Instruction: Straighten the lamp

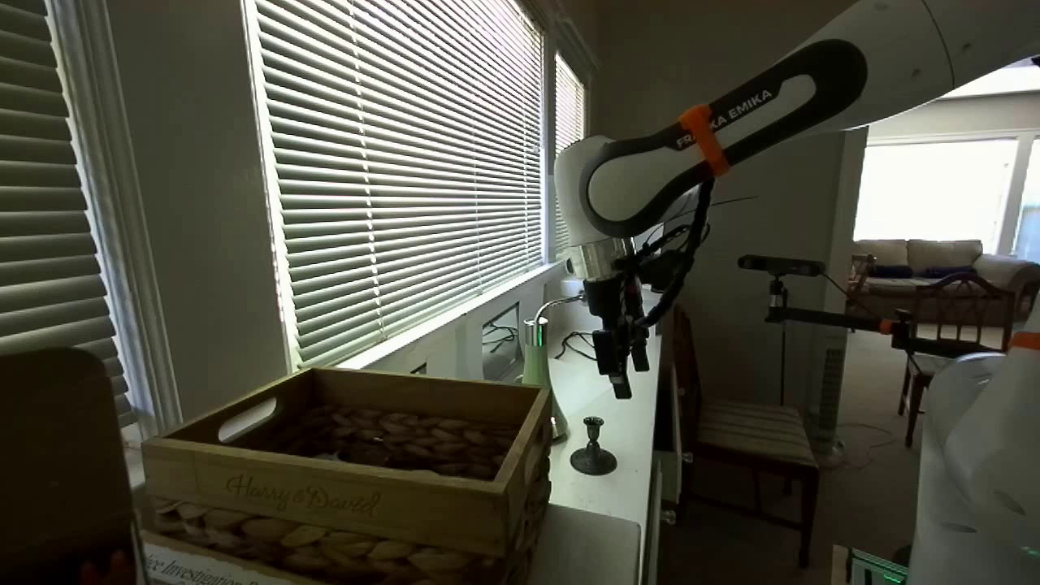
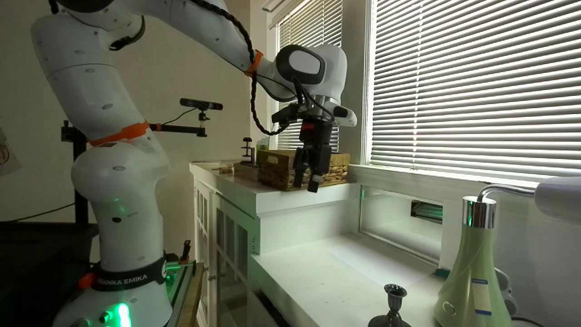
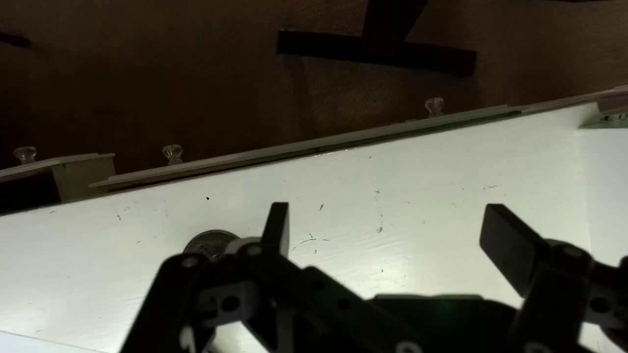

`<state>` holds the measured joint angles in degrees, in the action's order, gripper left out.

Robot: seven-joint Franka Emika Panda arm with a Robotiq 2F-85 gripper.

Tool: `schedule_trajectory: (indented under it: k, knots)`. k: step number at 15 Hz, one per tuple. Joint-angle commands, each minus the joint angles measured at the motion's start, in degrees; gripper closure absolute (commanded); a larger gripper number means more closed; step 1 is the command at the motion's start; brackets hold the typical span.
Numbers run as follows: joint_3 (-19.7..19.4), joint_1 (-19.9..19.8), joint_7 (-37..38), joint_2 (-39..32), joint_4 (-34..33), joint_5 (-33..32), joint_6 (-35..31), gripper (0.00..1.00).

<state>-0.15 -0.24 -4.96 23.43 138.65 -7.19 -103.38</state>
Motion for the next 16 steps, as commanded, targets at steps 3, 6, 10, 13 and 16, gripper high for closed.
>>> schedule_trajectory:
  k: [3,6,10,13,16]
  knots:
    - [-0.2,0.2,0.1,0.0,-0.1,0.0,0.1,0.0]
    - [-0.2,0.2,0.1,0.0,-0.1,0.0,0.1,0.0]
    - [-3.4,-3.2,4.4,-3.6,-4.6,1.2,-2.4,0.0]
    - [-6.4,-5.7,6.5,-5.9,-9.4,3.1,-5.2,0.0]
    - [-8.7,-7.4,8.4,-8.0,-14.5,7.0,-7.7,0.0]
